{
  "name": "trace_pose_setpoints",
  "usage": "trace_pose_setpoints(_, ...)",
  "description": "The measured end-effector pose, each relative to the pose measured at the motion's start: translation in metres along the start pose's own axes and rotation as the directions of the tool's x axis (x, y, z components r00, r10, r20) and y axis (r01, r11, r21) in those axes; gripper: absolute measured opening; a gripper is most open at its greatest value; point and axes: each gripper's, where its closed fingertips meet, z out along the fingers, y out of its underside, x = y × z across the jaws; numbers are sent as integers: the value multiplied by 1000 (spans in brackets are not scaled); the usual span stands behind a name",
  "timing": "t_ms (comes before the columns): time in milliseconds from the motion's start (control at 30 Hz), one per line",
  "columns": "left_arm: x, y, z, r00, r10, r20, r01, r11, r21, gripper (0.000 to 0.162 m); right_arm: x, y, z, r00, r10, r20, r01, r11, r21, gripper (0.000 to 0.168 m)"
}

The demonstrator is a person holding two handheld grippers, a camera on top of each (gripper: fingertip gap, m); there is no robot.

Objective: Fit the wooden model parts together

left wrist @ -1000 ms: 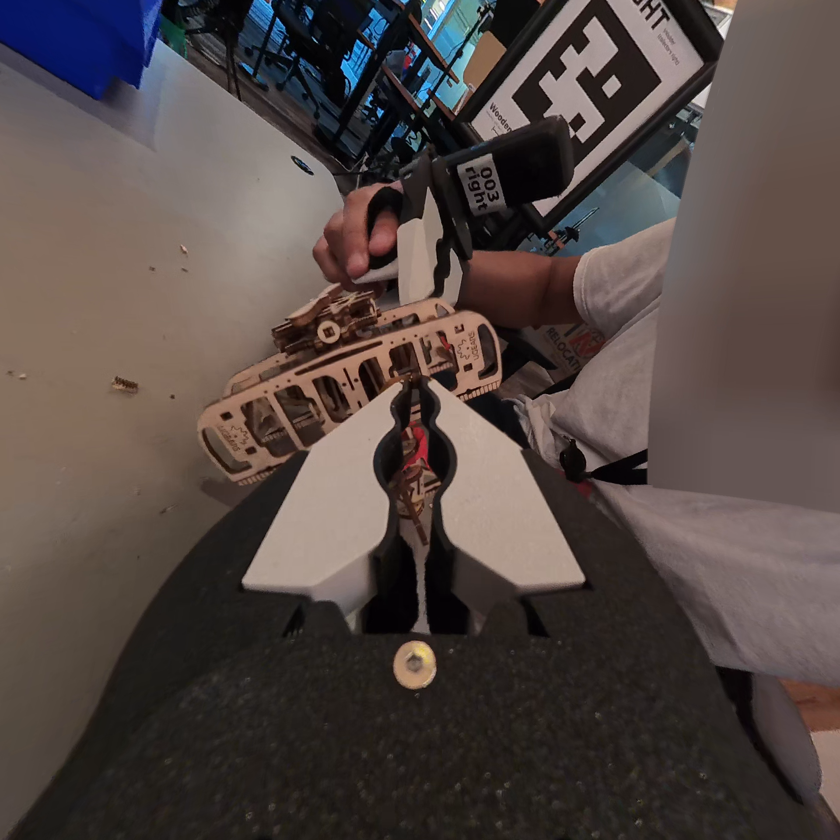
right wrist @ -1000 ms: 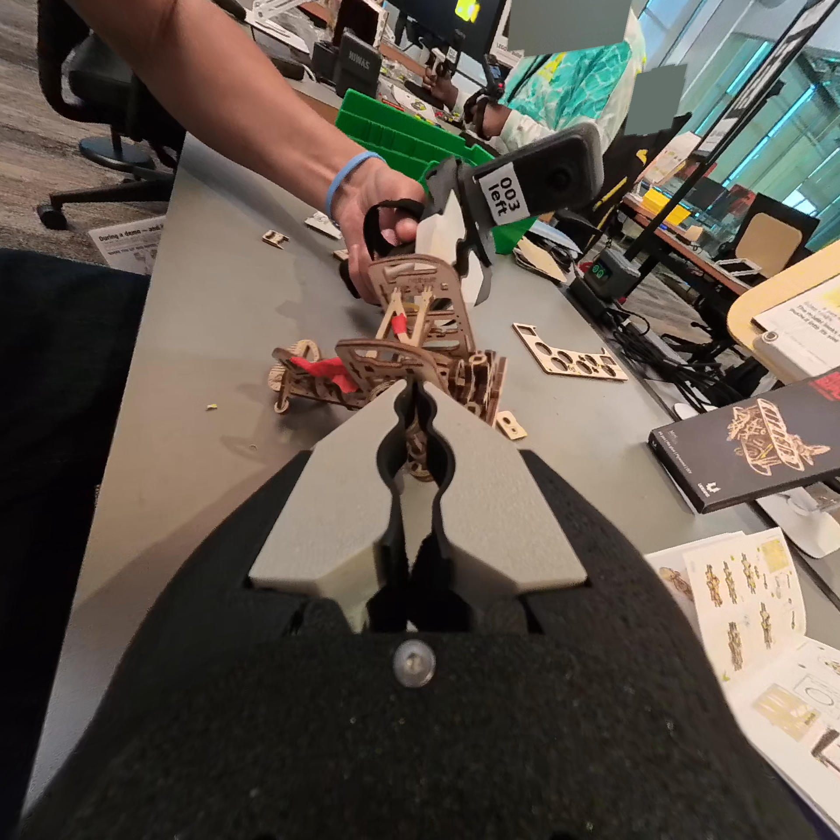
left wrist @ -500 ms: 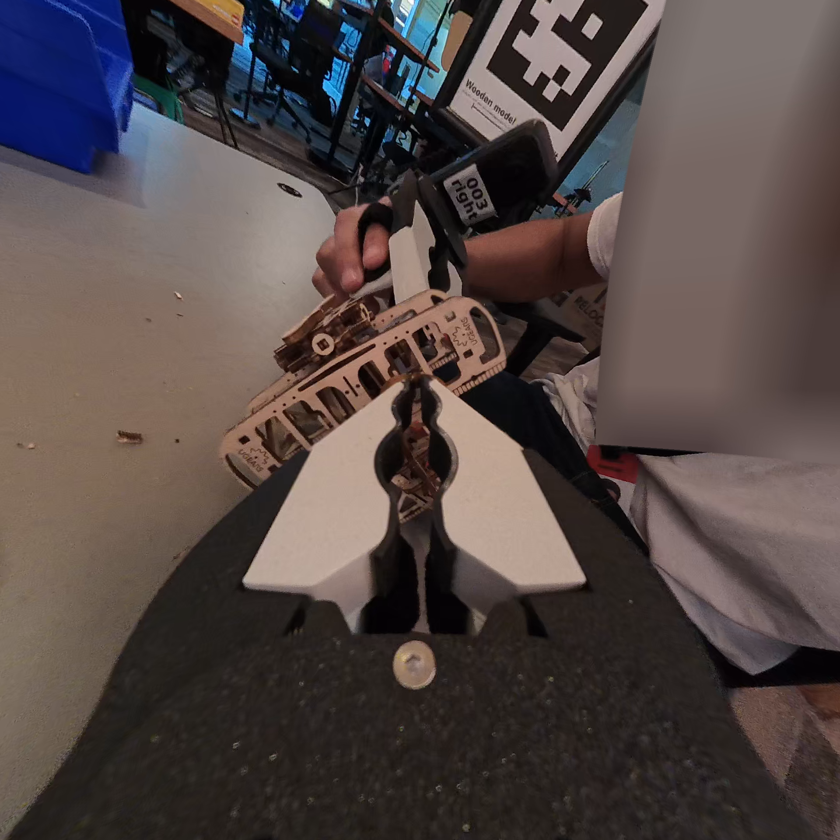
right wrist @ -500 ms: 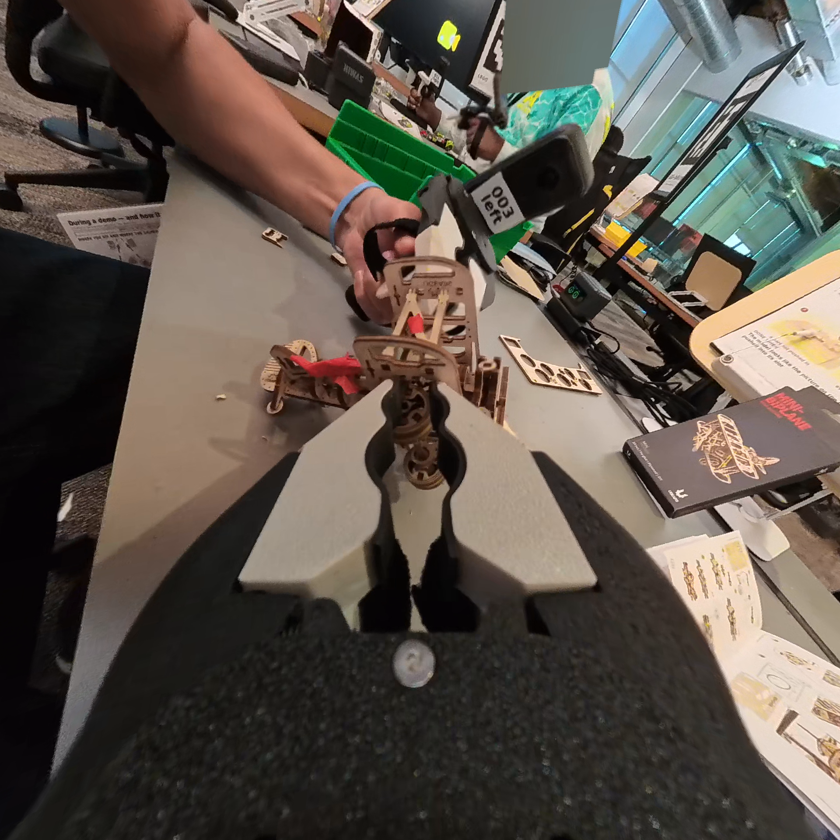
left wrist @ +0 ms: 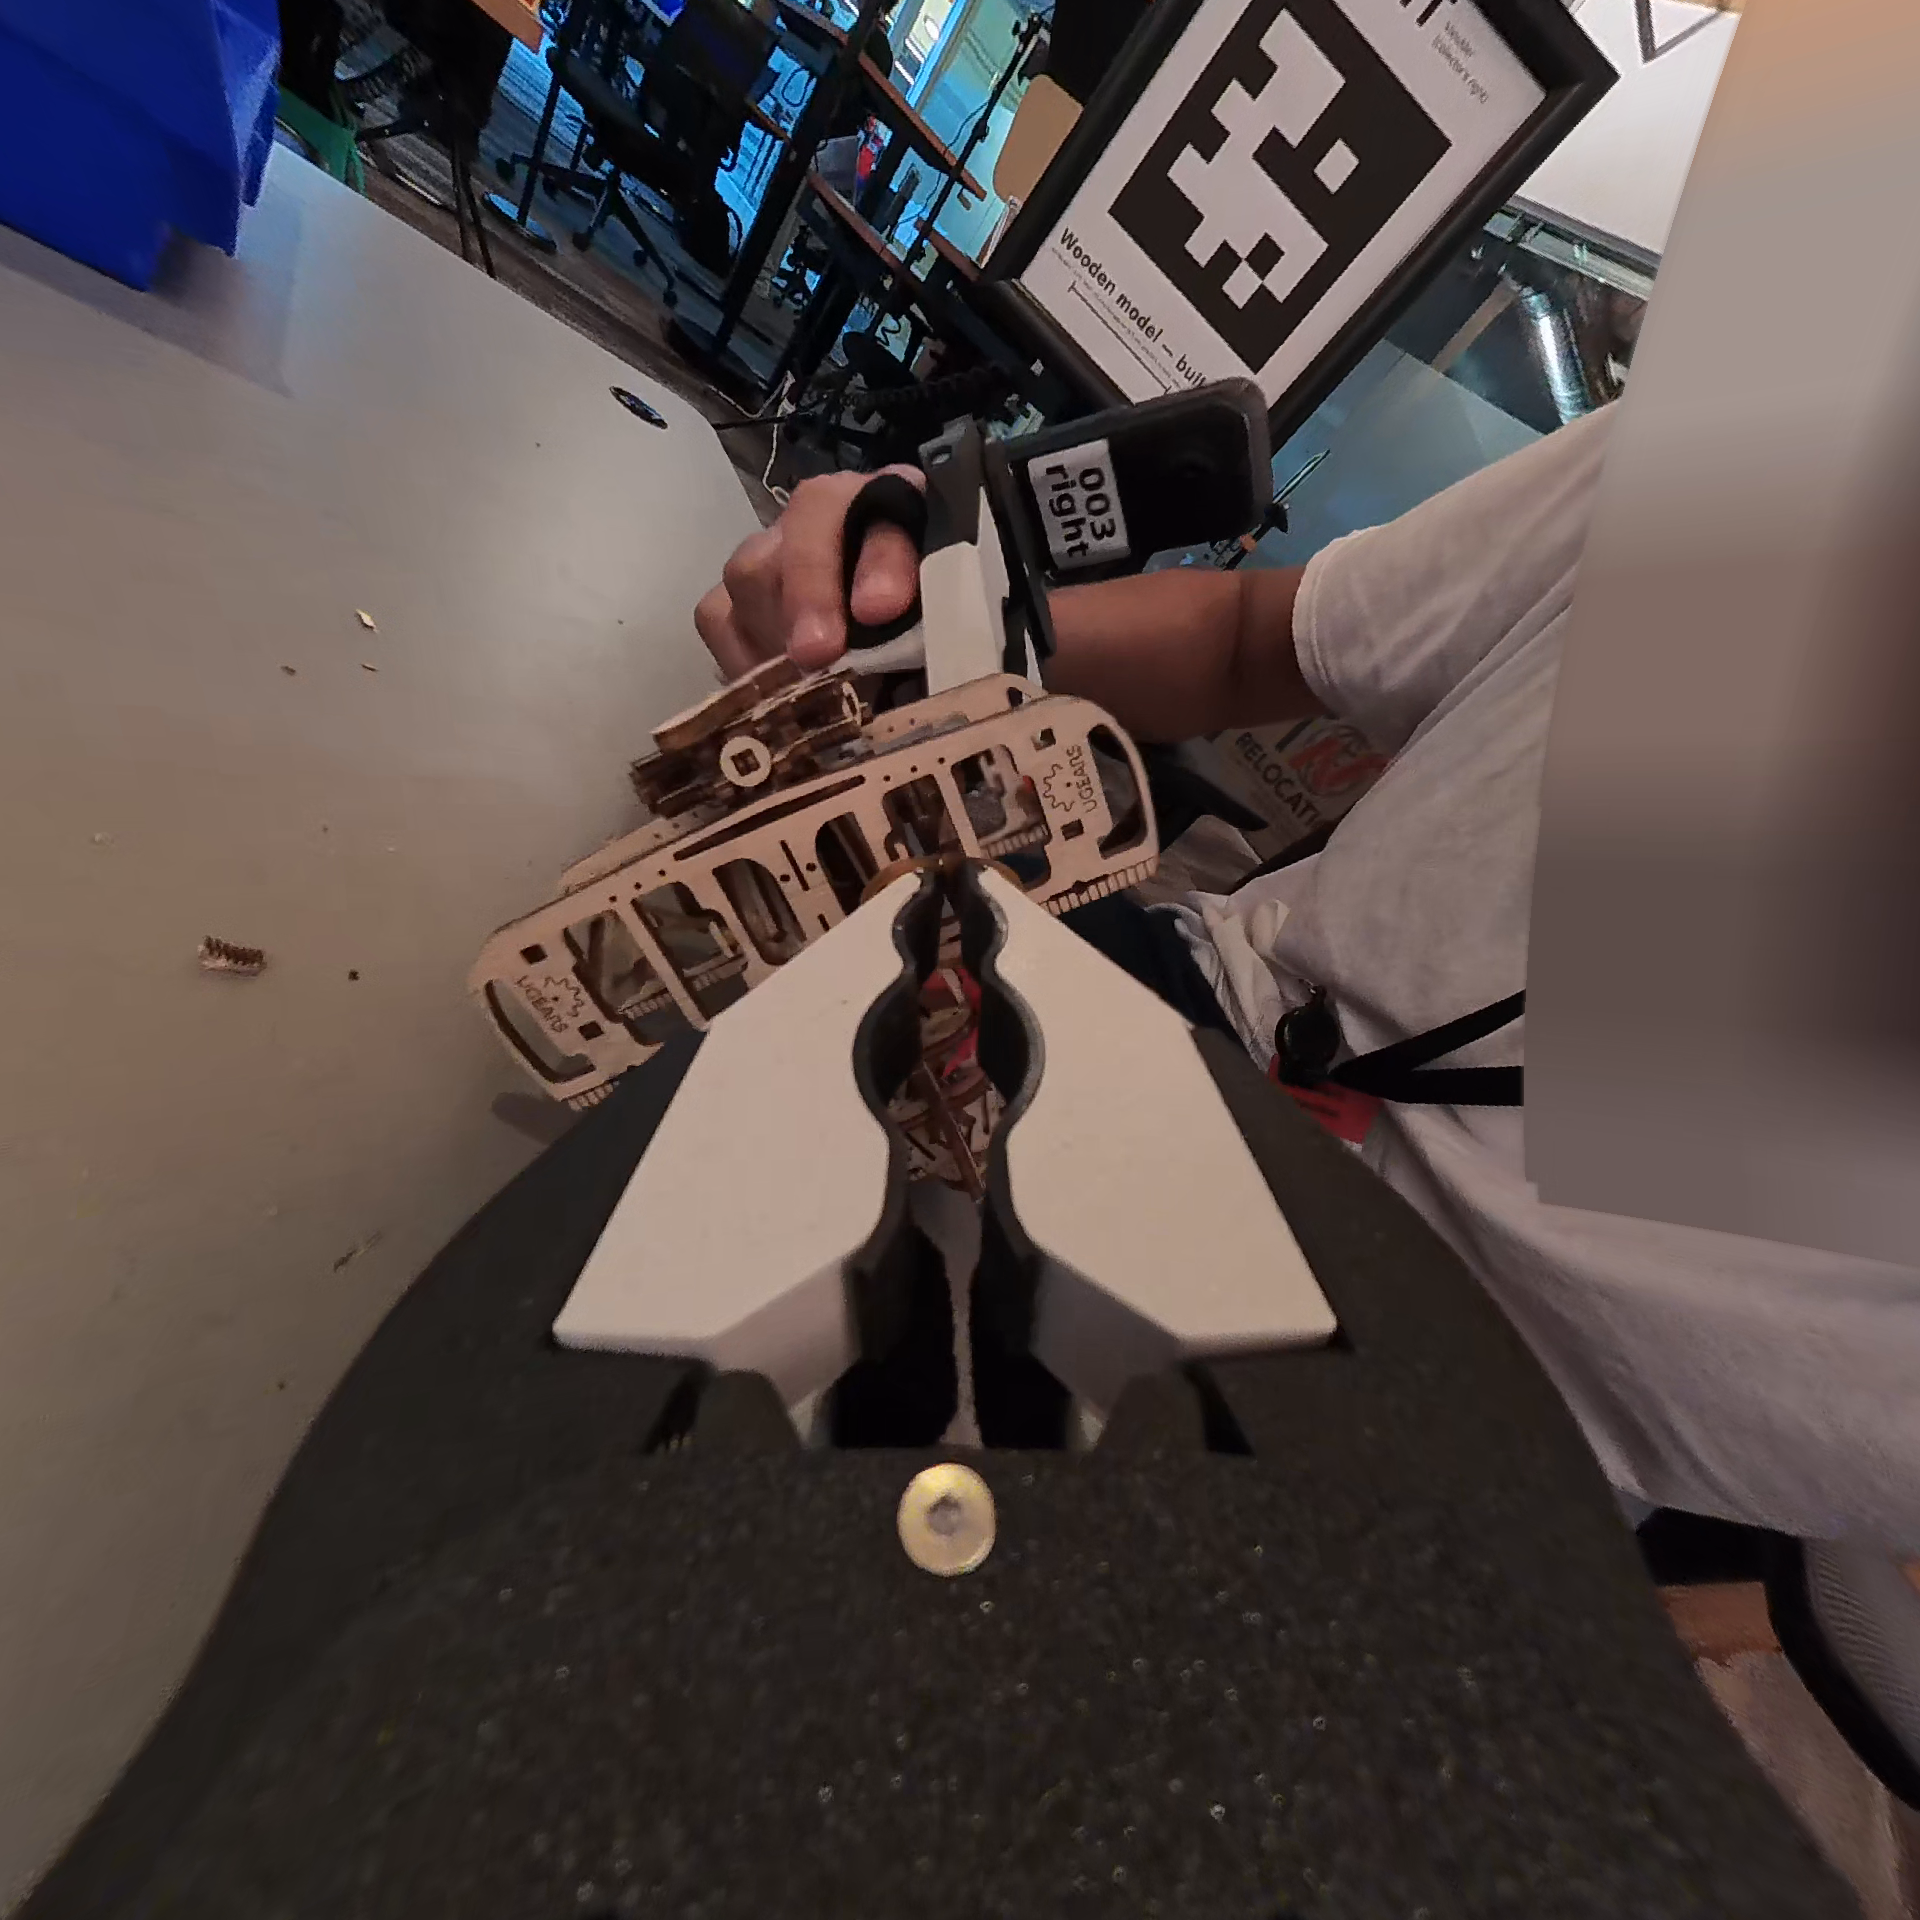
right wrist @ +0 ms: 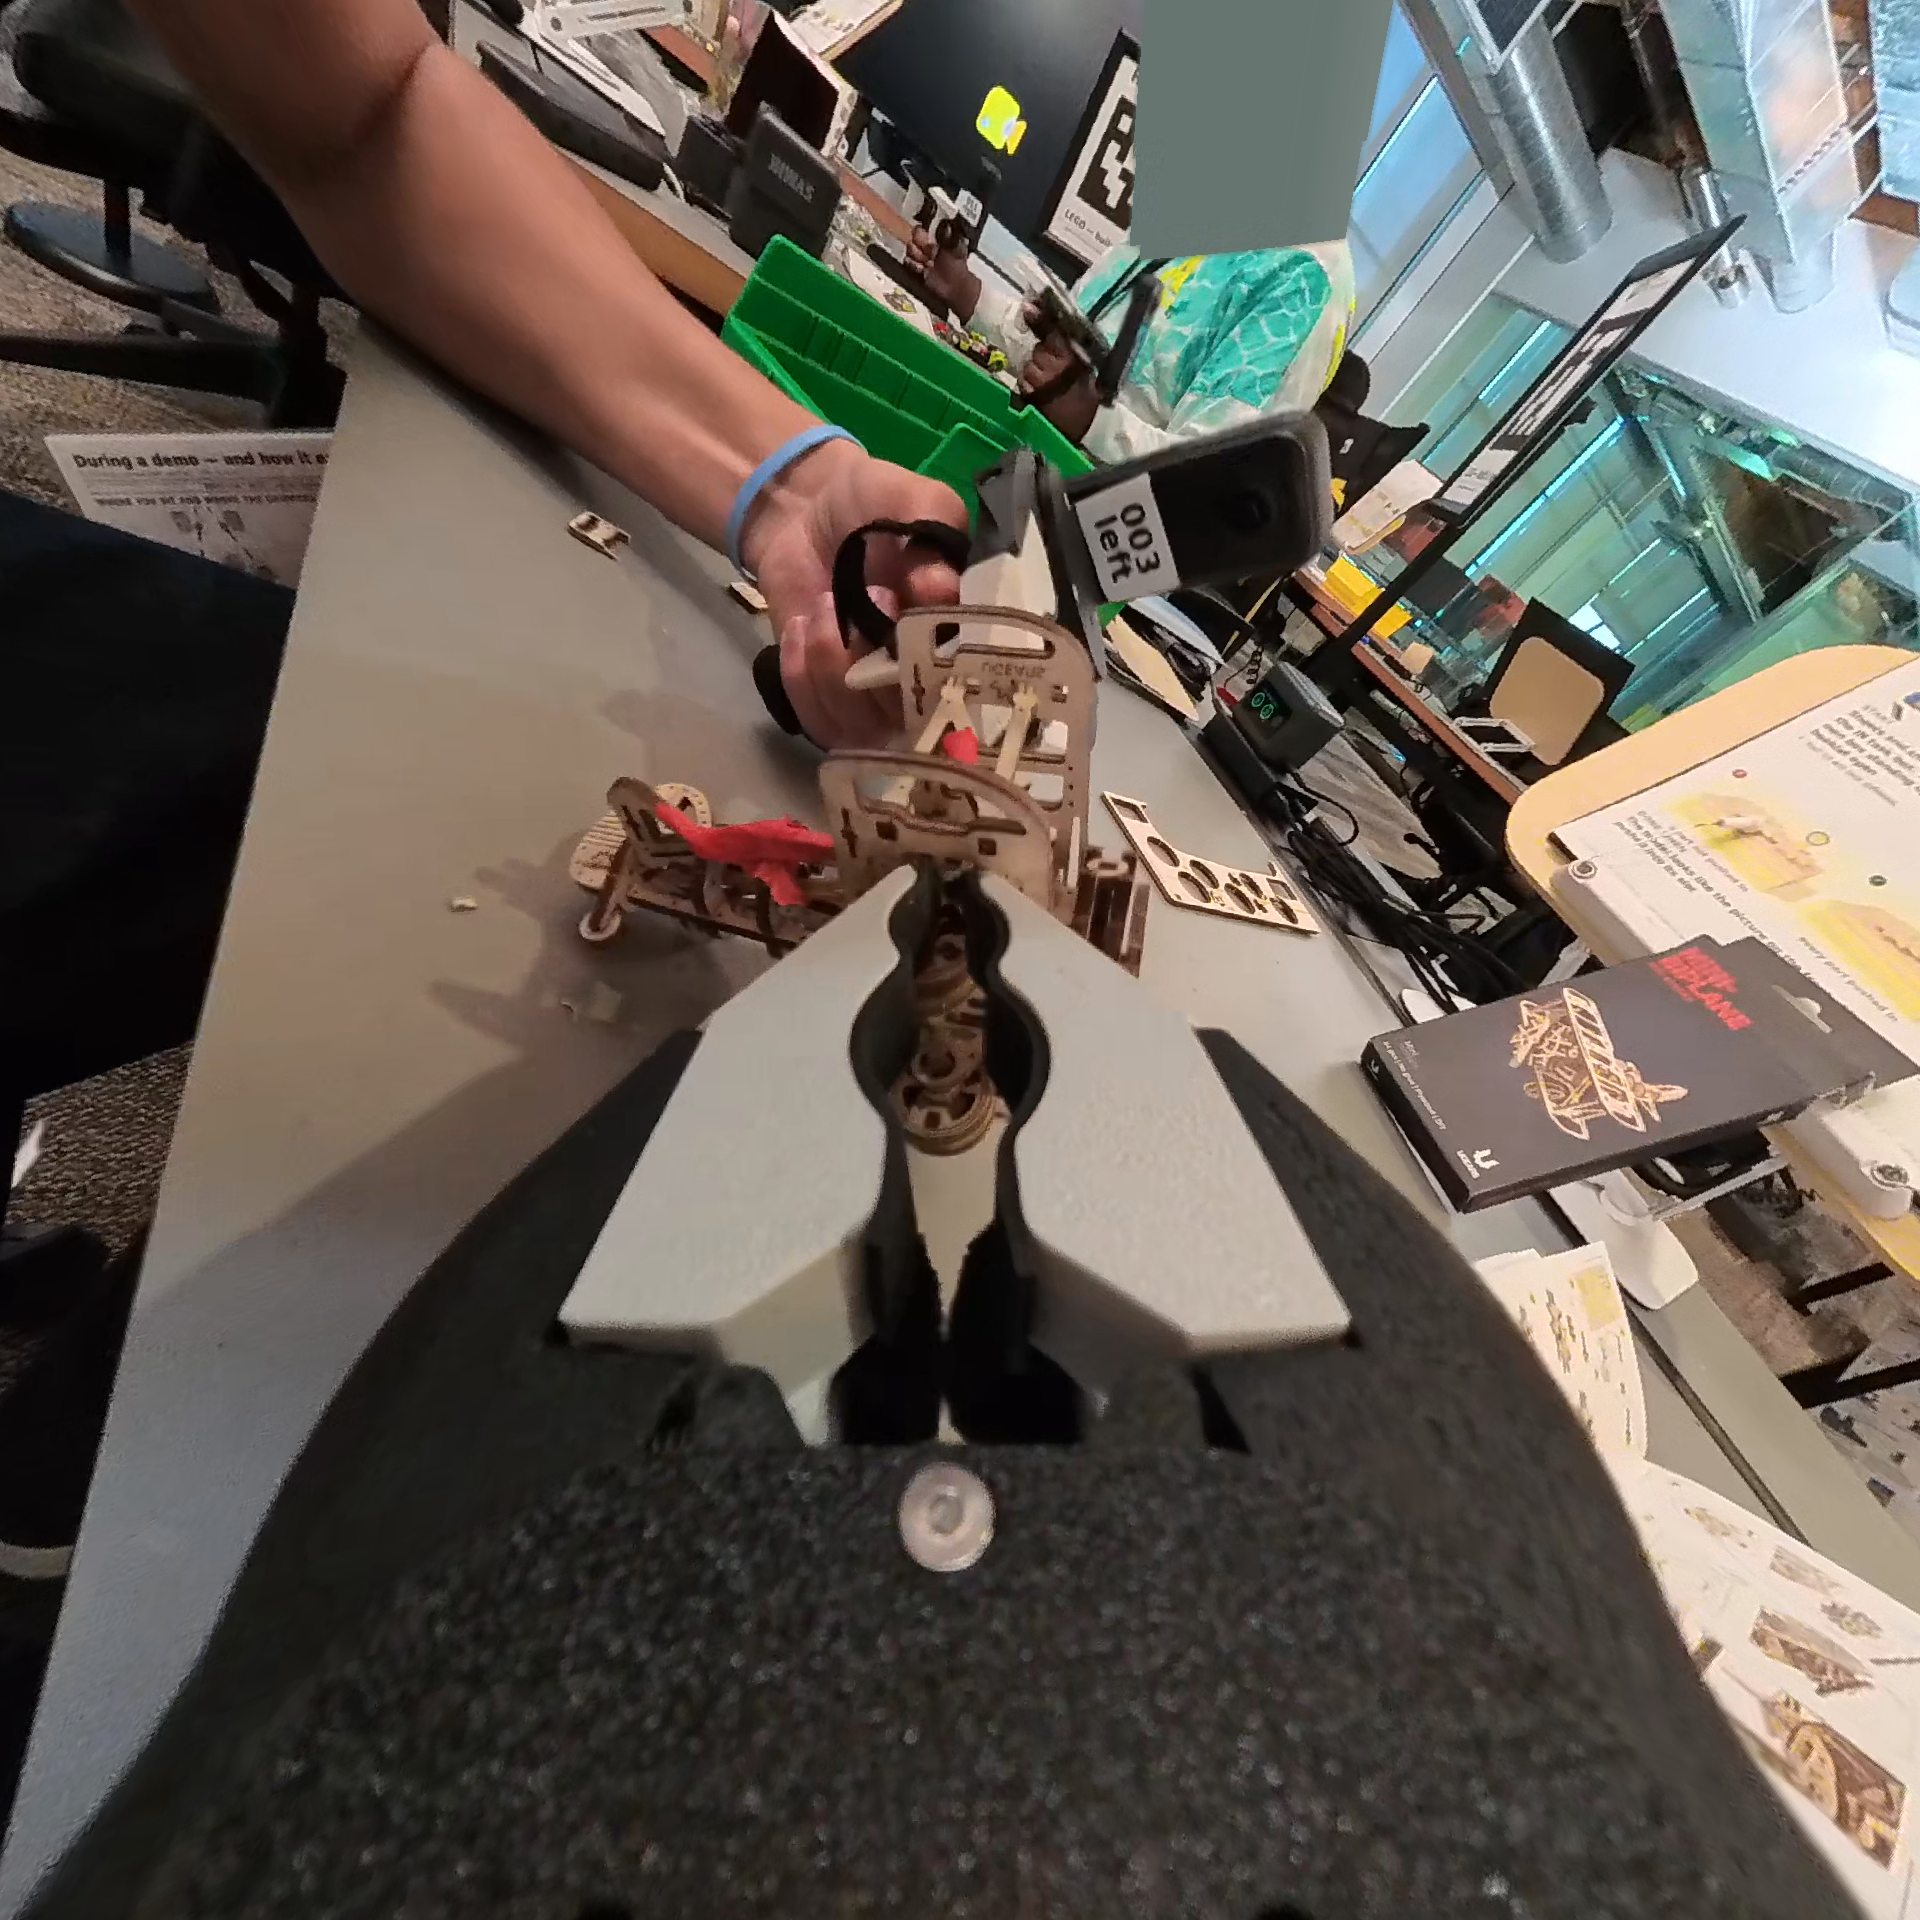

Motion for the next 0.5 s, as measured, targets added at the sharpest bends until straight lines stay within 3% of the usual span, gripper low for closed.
trace_pose_setpoints(333, -3, -1, 0, 1000, -20, 12, 19, 999, 41, 0, 0, -2, 0, 989, -150, -18, 149, 989, -24, 0)
trace_pose_setpoints(500, -4, -2, -3, 998, 45, 41, -48, 997, 58, 2, 2, -2, 1, 988, -155, -14, 154, 988, -28, 0)
